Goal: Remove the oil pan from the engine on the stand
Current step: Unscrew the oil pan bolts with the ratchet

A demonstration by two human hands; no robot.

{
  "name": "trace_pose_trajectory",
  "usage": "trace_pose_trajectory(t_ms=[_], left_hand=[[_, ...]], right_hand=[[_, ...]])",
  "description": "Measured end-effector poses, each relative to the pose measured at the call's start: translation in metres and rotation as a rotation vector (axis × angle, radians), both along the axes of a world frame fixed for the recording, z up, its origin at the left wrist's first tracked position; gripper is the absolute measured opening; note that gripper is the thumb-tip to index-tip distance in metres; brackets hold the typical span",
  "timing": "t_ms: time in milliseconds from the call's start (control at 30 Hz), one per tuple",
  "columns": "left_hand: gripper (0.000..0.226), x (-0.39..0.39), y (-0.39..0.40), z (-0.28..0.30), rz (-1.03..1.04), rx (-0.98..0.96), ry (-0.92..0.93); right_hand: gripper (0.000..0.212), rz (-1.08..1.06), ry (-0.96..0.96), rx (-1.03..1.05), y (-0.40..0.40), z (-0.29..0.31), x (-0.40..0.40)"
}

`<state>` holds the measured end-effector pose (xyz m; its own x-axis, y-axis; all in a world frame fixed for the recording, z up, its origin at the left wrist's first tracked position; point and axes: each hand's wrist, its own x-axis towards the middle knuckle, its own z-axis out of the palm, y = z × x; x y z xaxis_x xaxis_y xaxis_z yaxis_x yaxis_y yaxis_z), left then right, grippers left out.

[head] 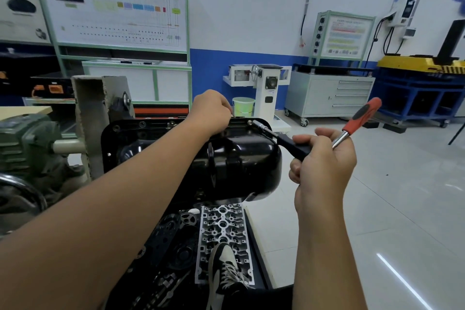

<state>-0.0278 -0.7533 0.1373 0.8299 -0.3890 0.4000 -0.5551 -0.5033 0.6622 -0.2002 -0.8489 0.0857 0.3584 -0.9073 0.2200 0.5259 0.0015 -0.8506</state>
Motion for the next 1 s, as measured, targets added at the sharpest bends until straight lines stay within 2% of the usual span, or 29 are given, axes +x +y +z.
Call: trace_pose_trajectory(t_ms=[100,267,367,500,767,1000], left_hand=[[0.039,0.001,0.000,-0.002,-0.073,0.007,0.008],[0.038,-0.005,-0.008,-0.003,-0.130,0.178,-0.116],[0.040,-0.009,-0.009,-0.002,-0.131,0.239,-0.122],[0.049,-0.012,-0.006,0.001,-0.092,0.228,-0.098],[0.047,-0.013,-0.005,0.001,-0.070,0.205,-0.103],[0.040,-0.013,-0.004,-0.001,-0.101,0.221,-0.140]], right_hand=[[0.023,-0.002,0.038,-0.034,-0.002,0.002,0.001],[0.023,0.032,0.038,-0.020,-0.003,0.004,0.001],[0.023,0.033,0.040,-0.028,-0.002,0.005,0.000],[0.022,0.045,0.029,-0.026,-0.002,0.006,-0.002],[0.024,0.038,0.016,-0.035,0.002,0.005,0.002],[0.021,-0.052,0.125,-0.185,0.003,0.002,0.007]])
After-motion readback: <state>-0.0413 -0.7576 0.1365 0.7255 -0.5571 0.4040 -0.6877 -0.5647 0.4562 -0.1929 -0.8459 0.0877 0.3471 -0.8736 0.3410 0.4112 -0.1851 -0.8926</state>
